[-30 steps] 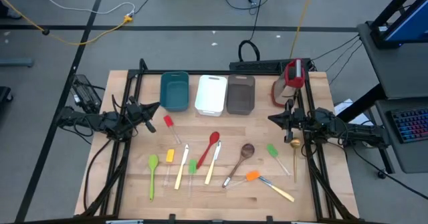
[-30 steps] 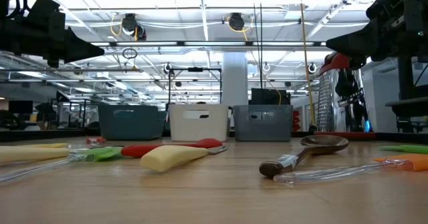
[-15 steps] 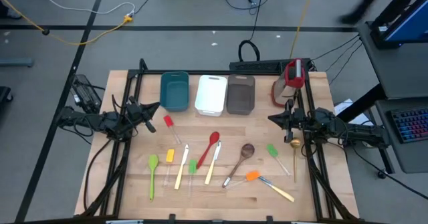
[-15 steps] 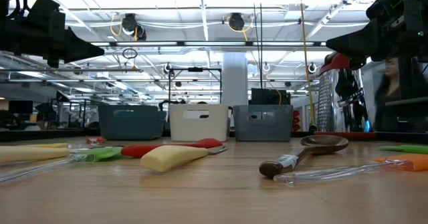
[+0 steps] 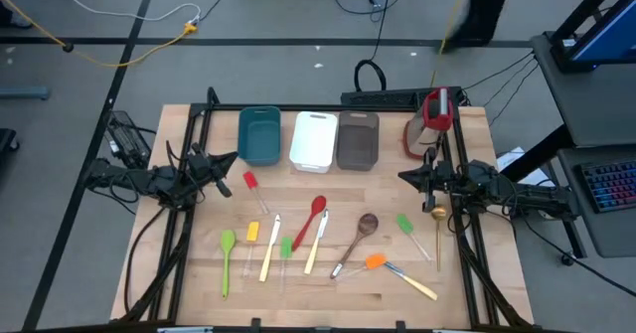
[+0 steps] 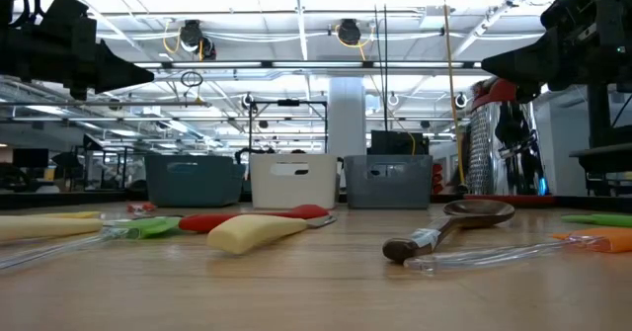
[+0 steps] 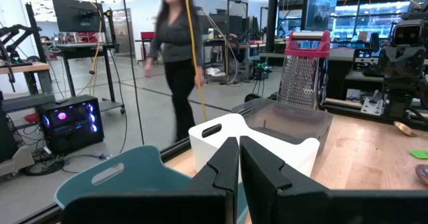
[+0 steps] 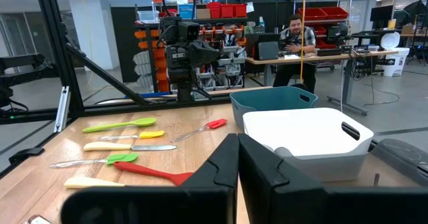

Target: Pick & Place Kitchen Items

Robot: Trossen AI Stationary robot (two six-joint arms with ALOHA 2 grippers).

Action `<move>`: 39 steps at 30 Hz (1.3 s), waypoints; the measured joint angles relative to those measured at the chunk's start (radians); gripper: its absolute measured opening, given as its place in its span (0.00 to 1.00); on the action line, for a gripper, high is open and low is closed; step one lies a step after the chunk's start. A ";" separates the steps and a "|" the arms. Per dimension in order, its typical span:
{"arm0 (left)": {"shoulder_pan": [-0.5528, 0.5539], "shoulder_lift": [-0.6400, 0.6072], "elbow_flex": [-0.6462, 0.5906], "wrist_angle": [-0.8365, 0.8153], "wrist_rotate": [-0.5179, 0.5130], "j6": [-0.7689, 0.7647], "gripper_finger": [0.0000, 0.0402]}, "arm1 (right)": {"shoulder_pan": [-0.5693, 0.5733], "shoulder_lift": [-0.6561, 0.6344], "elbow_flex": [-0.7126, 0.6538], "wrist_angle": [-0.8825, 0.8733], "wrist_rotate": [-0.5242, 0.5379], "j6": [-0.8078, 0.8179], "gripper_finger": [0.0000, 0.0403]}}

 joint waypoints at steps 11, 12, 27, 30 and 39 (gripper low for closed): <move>0.000 0.000 0.000 0.000 0.000 0.000 0.05 | 0.000 0.000 0.000 0.000 0.000 0.000 0.01; 0.000 0.000 0.000 0.000 0.000 0.000 0.05 | 0.000 0.000 0.000 0.000 0.000 0.000 0.01; 0.000 0.000 0.000 0.001 0.000 -0.036 0.05 | 0.000 0.000 0.000 0.000 0.000 0.000 0.01; 0.000 0.000 0.000 0.000 0.000 -0.031 0.05 | 0.000 0.000 0.000 0.000 0.000 0.000 0.01; 0.000 0.000 0.000 0.000 -0.002 -0.103 0.05 | 0.000 0.000 0.000 0.000 0.000 0.000 0.01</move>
